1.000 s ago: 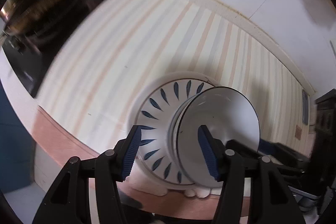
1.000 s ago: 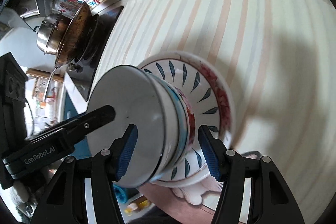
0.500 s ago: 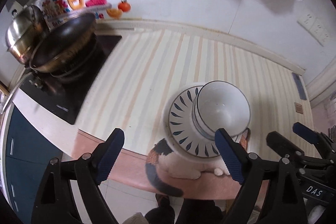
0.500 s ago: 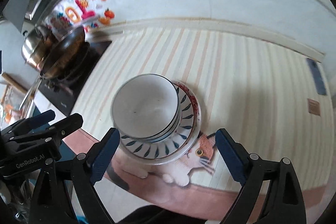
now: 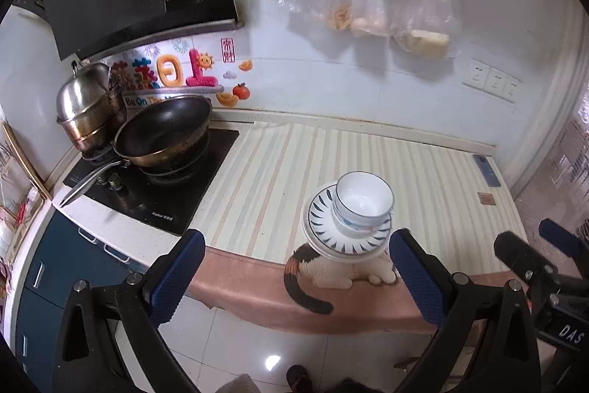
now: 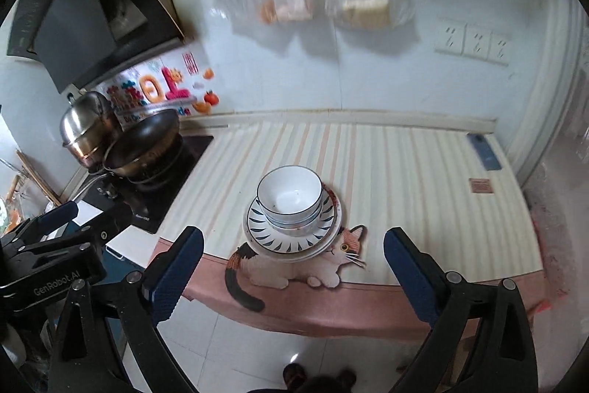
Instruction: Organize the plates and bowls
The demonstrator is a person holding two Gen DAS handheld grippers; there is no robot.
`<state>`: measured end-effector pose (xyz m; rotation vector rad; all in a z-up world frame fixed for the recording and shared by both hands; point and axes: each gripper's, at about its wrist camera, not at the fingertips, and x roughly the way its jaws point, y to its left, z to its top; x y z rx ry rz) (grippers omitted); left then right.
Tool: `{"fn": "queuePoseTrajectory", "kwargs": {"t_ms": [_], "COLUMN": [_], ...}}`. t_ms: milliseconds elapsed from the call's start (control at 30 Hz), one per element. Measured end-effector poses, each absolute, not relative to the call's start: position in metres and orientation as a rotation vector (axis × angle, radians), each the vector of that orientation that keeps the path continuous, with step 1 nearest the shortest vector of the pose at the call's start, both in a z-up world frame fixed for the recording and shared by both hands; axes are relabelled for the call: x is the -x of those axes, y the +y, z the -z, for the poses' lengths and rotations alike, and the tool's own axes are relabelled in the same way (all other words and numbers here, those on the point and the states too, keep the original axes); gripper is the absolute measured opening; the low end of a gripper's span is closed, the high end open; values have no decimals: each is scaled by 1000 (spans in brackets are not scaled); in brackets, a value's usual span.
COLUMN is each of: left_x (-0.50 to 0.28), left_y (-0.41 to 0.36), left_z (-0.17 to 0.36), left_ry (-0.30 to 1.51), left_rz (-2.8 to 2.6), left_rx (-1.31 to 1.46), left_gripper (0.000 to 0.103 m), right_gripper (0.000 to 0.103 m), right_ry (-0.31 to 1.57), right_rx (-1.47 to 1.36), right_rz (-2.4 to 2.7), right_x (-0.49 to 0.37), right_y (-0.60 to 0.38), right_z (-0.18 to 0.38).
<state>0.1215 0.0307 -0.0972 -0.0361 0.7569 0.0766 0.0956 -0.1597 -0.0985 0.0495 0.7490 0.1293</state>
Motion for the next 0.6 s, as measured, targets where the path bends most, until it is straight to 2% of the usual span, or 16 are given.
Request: {"fn": "queuePoseTrajectory", "kwargs": {"t_ms": [233,600], "left_x": [-68,-26], "left_y": [22,14], "left_z": [77,67], "left_ry": [700,655], "left_rz": [-100,-128], "left_rx": [19,13], "left_gripper": [103,103], "right_gripper": [101,102], "right_ry": [683,620], "right_rx": [-50,-30], "right_rz": [-124,-126], "right_x": [-29,14], "right_y": [-174,-186], "right_z": [73,57]}}
